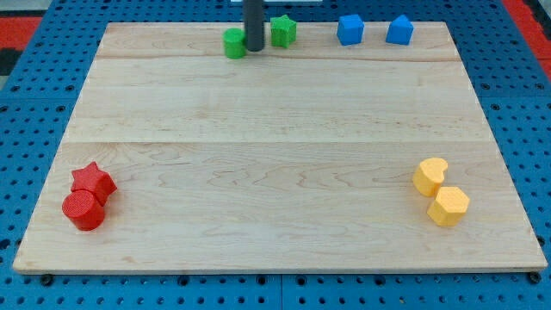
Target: Slightly move the green circle towards up
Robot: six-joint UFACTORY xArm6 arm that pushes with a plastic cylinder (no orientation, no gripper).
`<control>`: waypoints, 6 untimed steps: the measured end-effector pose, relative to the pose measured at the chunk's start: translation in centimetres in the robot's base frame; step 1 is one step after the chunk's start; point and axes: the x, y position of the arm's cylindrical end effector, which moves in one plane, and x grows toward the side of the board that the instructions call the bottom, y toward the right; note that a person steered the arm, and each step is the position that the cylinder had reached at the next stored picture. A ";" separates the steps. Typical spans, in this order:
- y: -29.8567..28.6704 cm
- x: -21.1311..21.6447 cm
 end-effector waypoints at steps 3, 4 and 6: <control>-3.9 2.0; -3.9 -0.4; -1.1 4.6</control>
